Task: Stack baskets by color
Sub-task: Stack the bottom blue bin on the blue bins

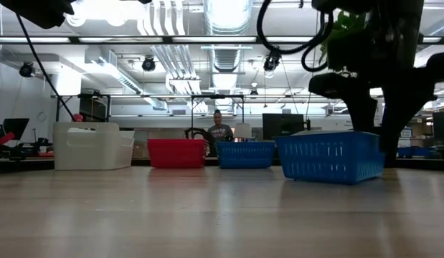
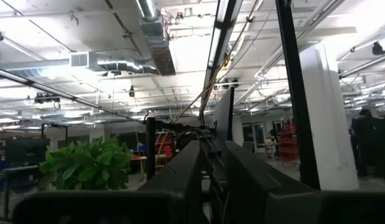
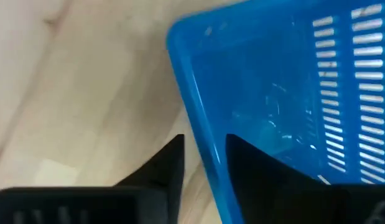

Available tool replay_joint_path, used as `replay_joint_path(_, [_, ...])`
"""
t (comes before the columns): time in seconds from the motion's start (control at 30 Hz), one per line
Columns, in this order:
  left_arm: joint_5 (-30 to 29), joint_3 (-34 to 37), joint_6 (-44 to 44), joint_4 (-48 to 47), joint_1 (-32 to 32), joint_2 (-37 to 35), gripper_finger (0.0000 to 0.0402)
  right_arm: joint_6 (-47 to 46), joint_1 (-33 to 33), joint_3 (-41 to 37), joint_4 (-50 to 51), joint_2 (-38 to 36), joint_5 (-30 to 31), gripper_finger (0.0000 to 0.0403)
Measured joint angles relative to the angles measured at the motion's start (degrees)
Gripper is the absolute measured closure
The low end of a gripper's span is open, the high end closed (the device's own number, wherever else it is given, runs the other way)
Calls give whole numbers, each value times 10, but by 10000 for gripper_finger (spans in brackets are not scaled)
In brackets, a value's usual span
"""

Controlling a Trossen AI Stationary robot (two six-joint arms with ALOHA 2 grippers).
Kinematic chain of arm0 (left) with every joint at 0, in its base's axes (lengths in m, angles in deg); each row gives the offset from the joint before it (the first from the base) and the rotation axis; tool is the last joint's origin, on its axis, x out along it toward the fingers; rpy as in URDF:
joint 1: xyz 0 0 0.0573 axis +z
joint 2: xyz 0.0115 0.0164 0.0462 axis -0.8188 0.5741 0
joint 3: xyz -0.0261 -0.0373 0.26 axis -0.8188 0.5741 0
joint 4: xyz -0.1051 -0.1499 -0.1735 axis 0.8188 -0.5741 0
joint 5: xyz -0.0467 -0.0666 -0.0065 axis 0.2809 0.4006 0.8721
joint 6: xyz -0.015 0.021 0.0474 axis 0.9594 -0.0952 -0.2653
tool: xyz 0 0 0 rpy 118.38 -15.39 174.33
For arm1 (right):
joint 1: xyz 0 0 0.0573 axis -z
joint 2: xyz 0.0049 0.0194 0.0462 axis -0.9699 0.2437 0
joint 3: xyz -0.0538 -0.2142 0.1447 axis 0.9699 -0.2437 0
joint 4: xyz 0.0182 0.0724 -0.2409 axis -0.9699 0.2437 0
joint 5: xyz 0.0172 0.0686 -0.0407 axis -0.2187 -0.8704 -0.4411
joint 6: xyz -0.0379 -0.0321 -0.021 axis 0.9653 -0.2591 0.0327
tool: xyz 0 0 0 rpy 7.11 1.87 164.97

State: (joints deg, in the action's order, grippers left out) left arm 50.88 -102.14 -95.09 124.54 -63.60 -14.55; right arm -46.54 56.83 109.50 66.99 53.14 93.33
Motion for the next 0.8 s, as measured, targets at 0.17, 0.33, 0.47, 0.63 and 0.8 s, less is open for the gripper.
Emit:
replay_joint_path(0.17, [0,0,-23,-2,0,-10,343,6,6,-2,-3,0,6,383])
replay_joint_path(0.33, [-2,1,-72,-80,1,-36,343,-21,6,47,13,0,7,393])
replay_joint_path(0.47, [-48,1,-116,-163,4,-72,343,-61,9,117,36,0,44,393])
replay_joint_path(0.63, [-103,3,-168,-240,7,-122,343,-65,39,196,49,1,96,393])
replay_joint_path(0.8, [-103,21,-181,-276,8,-160,343,-41,108,245,41,1,98,394])
